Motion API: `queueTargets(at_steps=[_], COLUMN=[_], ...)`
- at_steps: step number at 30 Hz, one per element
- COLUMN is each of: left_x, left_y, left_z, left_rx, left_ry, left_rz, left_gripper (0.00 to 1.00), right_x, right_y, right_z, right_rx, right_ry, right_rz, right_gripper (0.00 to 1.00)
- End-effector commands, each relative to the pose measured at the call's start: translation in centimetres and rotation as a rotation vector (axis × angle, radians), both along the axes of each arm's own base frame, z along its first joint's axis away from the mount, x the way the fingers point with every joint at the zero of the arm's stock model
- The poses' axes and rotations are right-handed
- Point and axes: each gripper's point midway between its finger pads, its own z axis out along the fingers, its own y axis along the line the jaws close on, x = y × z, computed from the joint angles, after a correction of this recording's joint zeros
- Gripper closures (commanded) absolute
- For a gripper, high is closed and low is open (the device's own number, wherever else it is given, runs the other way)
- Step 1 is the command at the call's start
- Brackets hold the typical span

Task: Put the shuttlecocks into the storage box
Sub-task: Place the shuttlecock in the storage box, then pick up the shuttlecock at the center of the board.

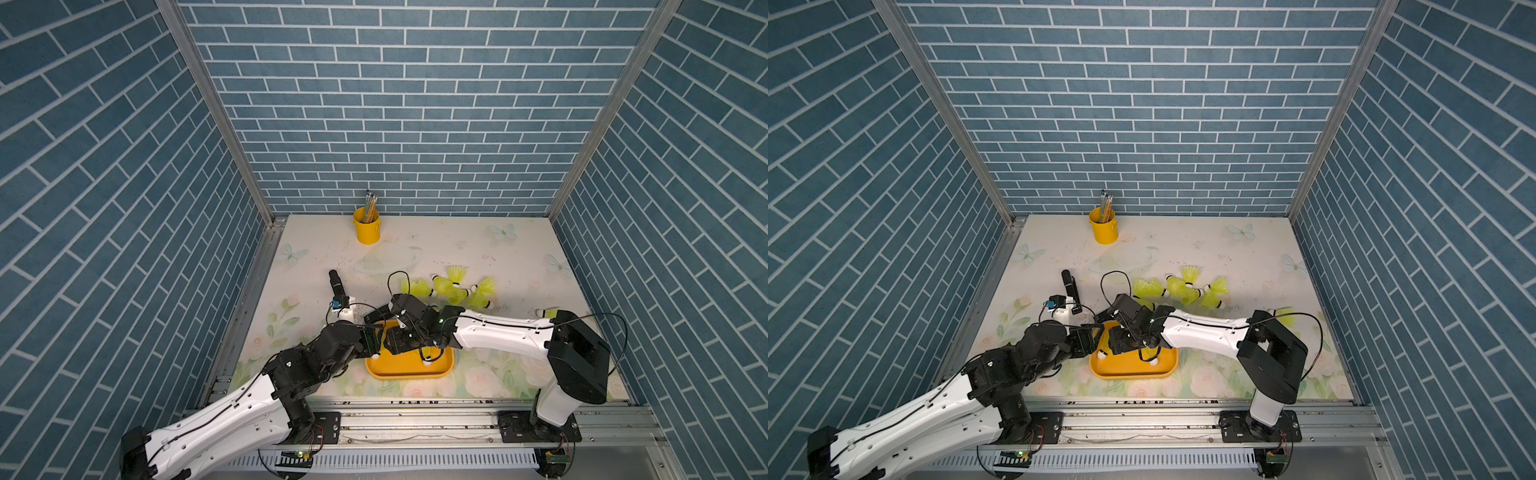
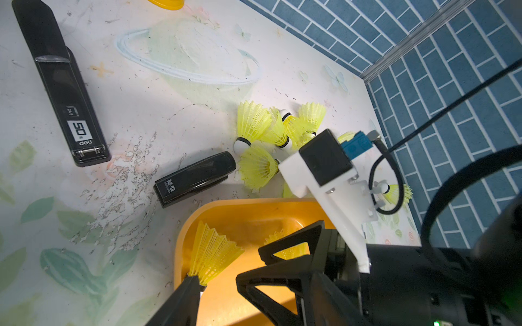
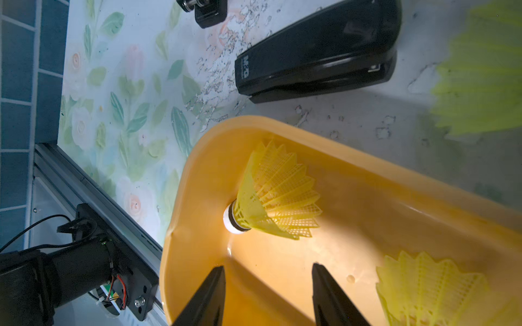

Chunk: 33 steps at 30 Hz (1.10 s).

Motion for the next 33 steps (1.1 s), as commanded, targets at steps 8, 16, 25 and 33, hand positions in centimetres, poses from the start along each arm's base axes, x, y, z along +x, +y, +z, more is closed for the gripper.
queueTargets(at_steps=[8,16,25,33], left_x=[0.0,0.8,2.5,3.5], left_y=[-1.1,-3.9,-8.1,-10.8], left_z=[0.2,2.7,4.5,5.1], left_rx=[-0.003,-0.030,-0.057,-0.088], left_ry=[-0.014,-0.054,-0.096,-0.109], left_rz=[-0.055,-0.129,-0.202,-0.244], left_gripper=[0.30,0.30,0.30,0.30], right_x=[1.2,6.2,13.1,13.9], right_y=[-2.4,-9.0,-22.8,-29.0], right_z=[2.3,5.4,7.7,5.0], right_rx=[-0.036,-0.158,-0.399,-0.461], right_ry=[-0.084,-0.254,-0.384,-0.318], right_rz=[-0.061,-0.145,-0.310,-0.448], right_gripper=[0.48,0.49,0.51,0.52])
